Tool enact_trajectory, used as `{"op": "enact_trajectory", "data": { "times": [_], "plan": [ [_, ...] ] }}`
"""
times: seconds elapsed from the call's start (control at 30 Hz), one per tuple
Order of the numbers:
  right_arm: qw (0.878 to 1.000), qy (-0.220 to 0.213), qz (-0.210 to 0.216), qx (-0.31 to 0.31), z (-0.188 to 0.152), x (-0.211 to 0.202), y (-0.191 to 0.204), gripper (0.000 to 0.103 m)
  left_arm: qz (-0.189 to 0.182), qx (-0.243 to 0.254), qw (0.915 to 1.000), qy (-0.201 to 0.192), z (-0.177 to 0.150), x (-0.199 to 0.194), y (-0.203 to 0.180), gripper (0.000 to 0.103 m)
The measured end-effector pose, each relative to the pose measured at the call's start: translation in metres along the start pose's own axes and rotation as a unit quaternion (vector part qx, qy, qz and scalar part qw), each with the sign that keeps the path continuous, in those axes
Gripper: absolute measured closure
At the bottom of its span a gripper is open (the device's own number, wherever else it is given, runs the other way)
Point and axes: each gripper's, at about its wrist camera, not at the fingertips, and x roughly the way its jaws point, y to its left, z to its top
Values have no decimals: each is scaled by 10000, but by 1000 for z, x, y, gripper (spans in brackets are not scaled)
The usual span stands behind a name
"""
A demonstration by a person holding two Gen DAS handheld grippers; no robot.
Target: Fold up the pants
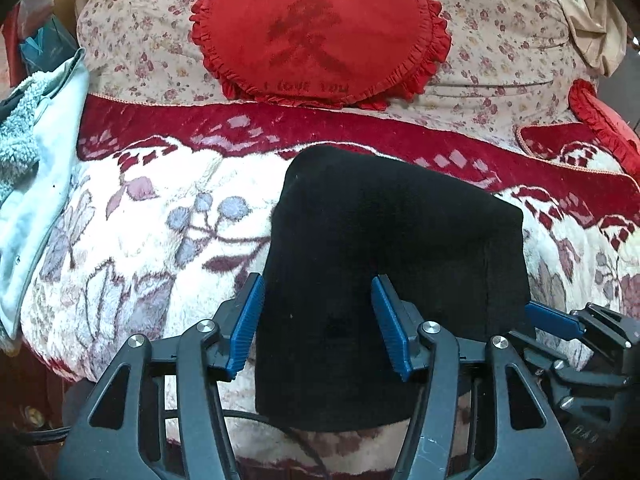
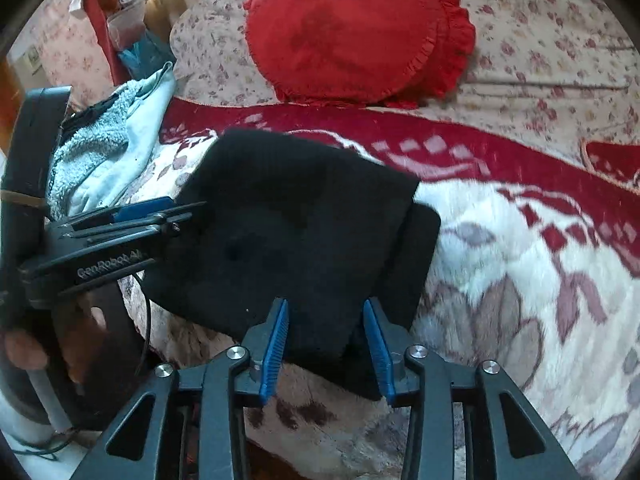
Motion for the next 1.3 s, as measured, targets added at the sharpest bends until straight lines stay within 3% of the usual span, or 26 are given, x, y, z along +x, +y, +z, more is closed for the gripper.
{"op": "enact_trajectory", "data": {
  "times": [0.3,0.43,0.57,0.77,1.0,1.1,1.3],
  "plan": [
    [9968,-410,250,633,1,-28,-22,55,-300,-446,9985,42,-1,-16,29,48],
    [9937,-424,426,946,4,-24,-30,54,-297,-562,9980,39,-1,-18,39,48],
    [9907,-437,500,1185,8,-17,-38,43,-404,-720,9965,115,-1,-14,49,48],
    [9898,-323,539,1281,14,-4,-41,42,-498,-803,9954,132,0,-7,49,47],
    [9849,-206,720,1558,13,14,-53,38,-982,-969,9902,200,4,2,57,37],
    [9834,-182,835,1598,14,21,-54,36,-1127,-847,9896,283,4,11,52,26],
    [9837,-215,901,1543,16,28,-52,32,-1424,-856,9847,522,3,30,44,26]
  ]
}}
